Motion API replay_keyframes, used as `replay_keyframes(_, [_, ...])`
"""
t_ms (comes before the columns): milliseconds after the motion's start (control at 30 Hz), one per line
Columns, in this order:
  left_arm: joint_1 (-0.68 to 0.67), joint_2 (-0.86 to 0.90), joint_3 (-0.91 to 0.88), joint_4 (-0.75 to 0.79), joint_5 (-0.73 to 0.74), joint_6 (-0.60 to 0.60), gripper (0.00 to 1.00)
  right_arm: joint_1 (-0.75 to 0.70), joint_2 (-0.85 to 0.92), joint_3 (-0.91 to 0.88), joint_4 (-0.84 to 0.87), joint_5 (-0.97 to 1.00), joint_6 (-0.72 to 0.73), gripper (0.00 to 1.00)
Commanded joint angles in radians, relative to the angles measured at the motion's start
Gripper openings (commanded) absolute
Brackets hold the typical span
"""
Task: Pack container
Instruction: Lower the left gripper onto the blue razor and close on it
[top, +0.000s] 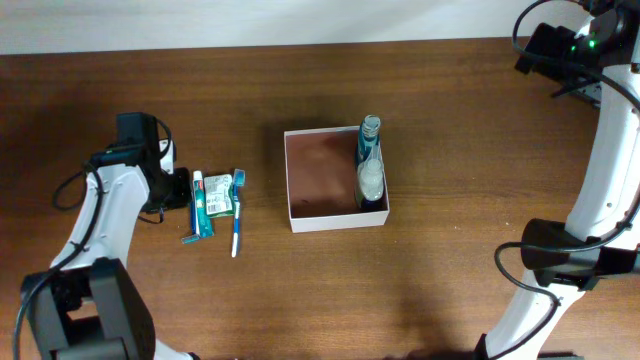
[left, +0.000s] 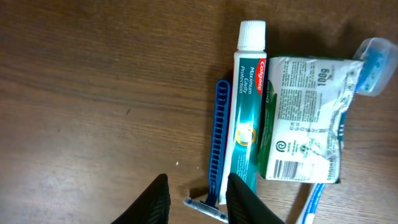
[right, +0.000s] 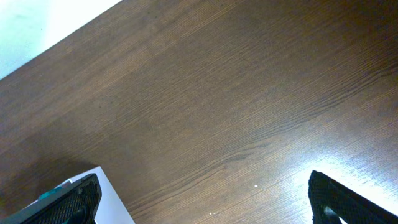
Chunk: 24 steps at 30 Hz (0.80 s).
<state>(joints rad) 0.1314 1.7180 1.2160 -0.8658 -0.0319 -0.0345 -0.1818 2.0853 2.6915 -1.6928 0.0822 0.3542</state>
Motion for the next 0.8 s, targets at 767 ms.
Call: replay_keyframes(767, [0.002,0.134,0.011,0.036,0.018,0.097,0.31,-0.003,-0.014,0.002,-0.006,0.008,-0.01,0.99])
